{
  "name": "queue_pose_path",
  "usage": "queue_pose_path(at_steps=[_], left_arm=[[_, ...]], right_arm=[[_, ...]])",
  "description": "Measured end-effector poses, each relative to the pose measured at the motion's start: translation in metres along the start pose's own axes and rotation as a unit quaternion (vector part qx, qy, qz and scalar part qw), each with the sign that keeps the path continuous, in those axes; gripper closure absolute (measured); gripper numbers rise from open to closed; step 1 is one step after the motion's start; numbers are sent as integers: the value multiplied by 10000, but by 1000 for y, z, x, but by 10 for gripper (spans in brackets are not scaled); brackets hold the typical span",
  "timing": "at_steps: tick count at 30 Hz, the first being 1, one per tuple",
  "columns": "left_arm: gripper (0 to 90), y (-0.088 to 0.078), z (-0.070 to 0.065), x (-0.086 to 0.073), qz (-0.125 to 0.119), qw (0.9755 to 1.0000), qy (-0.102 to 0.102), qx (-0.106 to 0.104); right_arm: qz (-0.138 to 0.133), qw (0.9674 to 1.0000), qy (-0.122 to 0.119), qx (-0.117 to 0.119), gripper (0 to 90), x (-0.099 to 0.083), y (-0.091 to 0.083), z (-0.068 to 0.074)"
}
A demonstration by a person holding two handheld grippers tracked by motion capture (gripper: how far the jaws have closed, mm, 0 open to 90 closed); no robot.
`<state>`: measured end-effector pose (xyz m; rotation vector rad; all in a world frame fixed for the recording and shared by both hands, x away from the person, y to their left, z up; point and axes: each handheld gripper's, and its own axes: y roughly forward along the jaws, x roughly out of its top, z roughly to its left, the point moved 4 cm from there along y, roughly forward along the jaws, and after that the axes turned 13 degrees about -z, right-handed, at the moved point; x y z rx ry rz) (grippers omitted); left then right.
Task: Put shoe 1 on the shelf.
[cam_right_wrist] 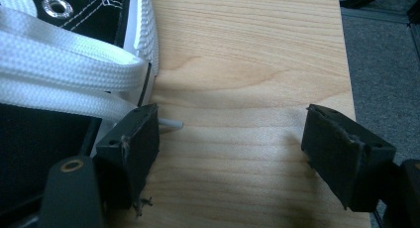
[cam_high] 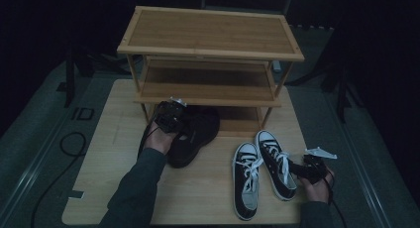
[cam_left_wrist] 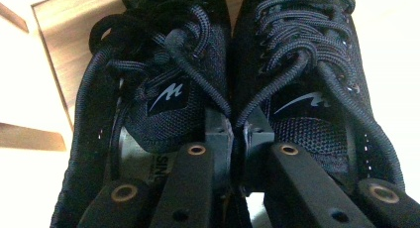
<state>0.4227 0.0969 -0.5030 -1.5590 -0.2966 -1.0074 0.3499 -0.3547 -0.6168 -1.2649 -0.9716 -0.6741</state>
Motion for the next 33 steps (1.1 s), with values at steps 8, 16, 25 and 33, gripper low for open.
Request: queue_pose_path(at_steps=[8,16,25,33], left_arm=[[853,10,-4,5,-102,9994,-62,312],[847,20,-7,7,-235,9978,-165,603],[556,13,-8,4,-90,9990,172,400],[447,-9,-8,4,-246,9985,450,212]], right_arm=[[0,10000,0,0,222,0,0,0],[-4,10000,-8,-1,222,0,0,0],[-1,10000,0,0,223,0,0,0],[0,10000,0,0,223,0,0,0]])
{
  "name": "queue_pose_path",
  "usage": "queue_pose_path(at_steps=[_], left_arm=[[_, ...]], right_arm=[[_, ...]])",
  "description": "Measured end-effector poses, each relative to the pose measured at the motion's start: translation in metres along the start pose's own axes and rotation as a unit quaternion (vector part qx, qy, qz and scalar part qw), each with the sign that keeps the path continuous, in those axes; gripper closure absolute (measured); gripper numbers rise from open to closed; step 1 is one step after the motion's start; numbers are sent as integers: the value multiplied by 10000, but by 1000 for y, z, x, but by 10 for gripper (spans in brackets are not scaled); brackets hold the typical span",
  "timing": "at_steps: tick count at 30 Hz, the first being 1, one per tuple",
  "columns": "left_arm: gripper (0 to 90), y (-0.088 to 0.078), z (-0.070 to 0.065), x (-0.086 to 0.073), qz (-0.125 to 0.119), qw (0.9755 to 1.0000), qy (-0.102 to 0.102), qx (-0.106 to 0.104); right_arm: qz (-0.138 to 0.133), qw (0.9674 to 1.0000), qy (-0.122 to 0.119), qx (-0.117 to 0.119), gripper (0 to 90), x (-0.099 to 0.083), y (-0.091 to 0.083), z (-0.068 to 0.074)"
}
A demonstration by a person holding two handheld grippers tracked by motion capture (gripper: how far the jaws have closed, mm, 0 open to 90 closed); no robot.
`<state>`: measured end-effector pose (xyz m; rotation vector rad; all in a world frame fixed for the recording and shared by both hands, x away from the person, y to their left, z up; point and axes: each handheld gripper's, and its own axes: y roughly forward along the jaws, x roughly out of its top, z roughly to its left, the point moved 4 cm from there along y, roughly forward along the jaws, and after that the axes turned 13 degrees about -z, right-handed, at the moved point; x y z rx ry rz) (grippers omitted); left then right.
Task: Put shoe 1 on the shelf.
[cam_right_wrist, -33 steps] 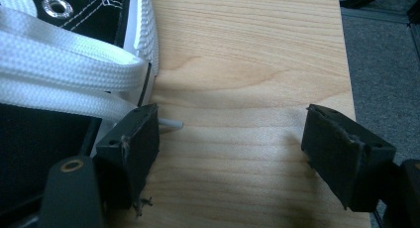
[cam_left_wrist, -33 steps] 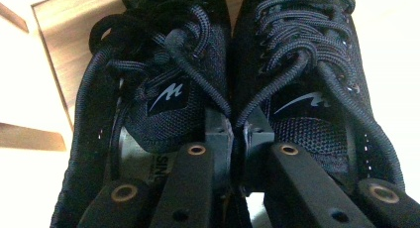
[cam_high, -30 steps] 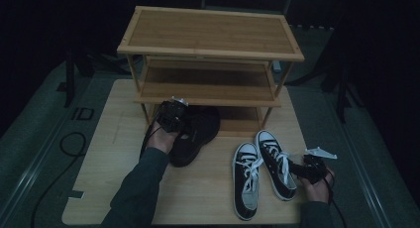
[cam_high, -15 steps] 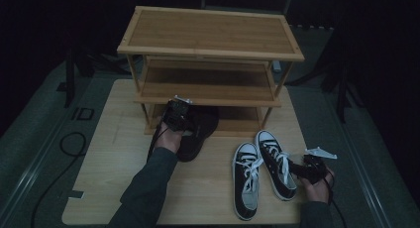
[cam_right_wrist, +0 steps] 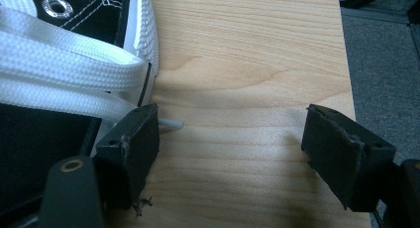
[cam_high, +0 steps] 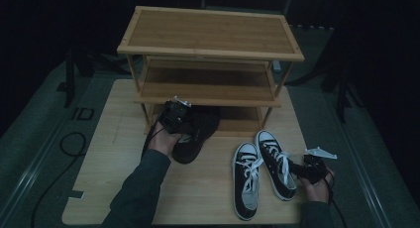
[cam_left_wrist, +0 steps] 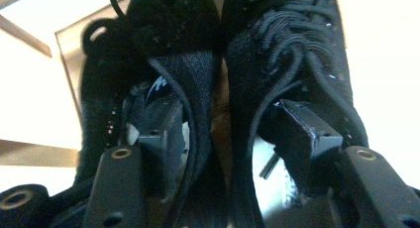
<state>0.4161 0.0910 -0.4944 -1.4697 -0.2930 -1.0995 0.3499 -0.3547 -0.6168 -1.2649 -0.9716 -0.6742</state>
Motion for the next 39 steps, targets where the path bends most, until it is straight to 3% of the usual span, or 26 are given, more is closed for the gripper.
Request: queue_pose_path(at_steps=[2,9,14,16,25,31,35,39], left_arm=[[440,-19,3,1,-189,9996,27,-215],[444,-48,8,-7,-415,9977,32,-527],[518,-63,11,-16,-453,9968,110,-653],[559,-71,13,-23,-505,9953,75,-825],[697,-68,16,-43,-374,9935,96,-1072],[769,-59,13,-62,-493,9922,-30,-1141],[771,-52,11,-73,-601,9905,-24,-1239],[771,-43,6,-83,-509,9898,-19,-1333]], right_arm=[[1,10000,-1,-1,223,0,0,0],[1,10000,0,0,222,0,0,0],[1,10000,1,-1,222,0,0,0],[-3,10000,-9,0,223,0,0,0],[1,10000,3,-2,222,0,0,0],[-18,10000,-38,5,222,0,0,0],[-17,10000,-39,5,222,0,0,0],[-16,10000,-38,1,223,0,0,0]])
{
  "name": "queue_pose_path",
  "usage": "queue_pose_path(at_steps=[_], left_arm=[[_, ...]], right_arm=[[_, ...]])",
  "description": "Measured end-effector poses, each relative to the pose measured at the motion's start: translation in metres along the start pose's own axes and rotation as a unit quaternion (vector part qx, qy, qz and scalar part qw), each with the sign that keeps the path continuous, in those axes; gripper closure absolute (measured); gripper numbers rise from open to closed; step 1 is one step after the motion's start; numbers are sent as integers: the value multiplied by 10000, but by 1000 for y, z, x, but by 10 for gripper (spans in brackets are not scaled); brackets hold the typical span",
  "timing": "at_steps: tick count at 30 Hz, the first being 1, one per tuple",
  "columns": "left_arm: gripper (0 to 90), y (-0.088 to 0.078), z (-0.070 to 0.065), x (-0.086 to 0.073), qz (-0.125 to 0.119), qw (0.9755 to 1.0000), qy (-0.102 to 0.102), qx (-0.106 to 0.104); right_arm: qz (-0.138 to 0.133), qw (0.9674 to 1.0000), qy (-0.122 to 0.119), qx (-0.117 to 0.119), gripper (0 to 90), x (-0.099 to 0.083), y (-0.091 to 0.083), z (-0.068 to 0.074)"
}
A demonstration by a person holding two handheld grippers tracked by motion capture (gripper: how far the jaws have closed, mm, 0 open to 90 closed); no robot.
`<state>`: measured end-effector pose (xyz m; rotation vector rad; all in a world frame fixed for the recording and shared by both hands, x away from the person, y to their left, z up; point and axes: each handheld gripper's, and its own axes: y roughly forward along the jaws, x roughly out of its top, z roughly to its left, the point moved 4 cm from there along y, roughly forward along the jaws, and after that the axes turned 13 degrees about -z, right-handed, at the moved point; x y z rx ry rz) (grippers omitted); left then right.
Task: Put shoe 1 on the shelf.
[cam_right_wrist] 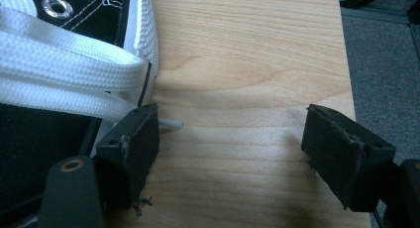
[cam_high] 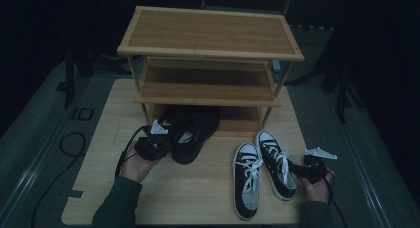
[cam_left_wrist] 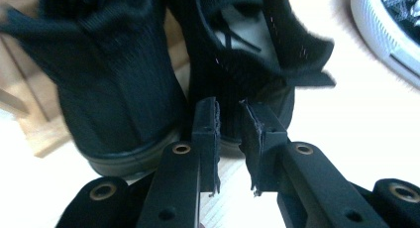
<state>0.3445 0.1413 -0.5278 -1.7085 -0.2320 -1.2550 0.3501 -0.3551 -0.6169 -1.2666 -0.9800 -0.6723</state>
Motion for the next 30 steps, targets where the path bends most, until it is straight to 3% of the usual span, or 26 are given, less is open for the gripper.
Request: queue_pose_path(at_steps=[10,19,23,30], left_arm=[[793,13,-4,-17,293,9992,-98,-242],[865,29,-17,-36,685,9972,-13,-300],[876,31,-23,-34,679,9972,27,-327],[884,45,-44,-20,589,9966,287,-497]], right_arm=[[-1,10000,-2,3,223,0,0,0],[-3,10000,-1,4,223,0,0,0],[1,10000,-2,0,222,0,0,0],[-1,10000,-3,2,222,0,0,0]])
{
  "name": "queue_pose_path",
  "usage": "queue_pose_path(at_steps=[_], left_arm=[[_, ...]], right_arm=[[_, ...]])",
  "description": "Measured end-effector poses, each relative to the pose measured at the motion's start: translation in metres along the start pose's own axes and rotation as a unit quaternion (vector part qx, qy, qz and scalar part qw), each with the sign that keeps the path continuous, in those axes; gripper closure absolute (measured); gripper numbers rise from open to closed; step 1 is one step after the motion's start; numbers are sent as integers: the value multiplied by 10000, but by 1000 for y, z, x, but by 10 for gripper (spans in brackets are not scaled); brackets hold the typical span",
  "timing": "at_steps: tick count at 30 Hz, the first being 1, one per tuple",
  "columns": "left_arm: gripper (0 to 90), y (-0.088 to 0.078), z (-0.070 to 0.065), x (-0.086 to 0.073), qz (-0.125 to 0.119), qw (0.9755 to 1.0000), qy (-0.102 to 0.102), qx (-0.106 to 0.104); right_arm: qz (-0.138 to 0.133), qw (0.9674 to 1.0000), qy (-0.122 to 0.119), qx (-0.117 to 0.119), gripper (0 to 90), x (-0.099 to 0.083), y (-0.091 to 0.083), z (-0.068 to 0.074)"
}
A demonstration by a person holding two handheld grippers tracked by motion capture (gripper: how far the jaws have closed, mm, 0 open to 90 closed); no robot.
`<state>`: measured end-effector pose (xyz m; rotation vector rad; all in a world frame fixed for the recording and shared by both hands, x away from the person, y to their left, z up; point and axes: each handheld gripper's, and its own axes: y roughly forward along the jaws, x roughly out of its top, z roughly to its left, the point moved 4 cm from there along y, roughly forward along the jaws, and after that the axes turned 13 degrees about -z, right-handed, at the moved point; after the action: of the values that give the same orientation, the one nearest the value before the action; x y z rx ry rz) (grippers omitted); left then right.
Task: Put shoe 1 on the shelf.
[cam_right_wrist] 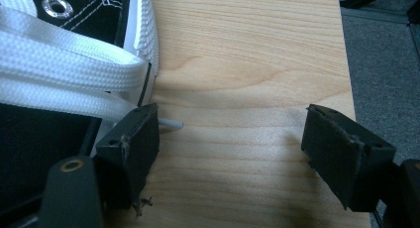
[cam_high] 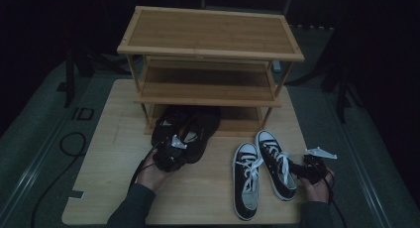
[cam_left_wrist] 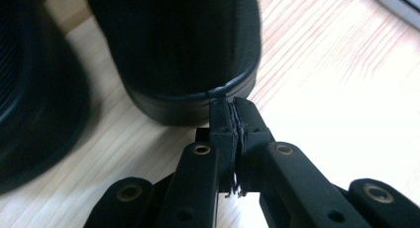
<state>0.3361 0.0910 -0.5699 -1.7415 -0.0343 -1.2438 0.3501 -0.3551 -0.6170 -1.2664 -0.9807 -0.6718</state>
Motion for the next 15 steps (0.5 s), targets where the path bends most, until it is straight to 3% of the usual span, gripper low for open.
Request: queue_pose_path(at_steps=[9,15], left_arm=[[900,20,-22,31,-70,9991,423,-17],[900,17,-23,28,-62,9990,439,-15]], right_arm=[[1,10000,3,1,222,0,0,0],[-2,10000,3,2,223,0,0,0]])
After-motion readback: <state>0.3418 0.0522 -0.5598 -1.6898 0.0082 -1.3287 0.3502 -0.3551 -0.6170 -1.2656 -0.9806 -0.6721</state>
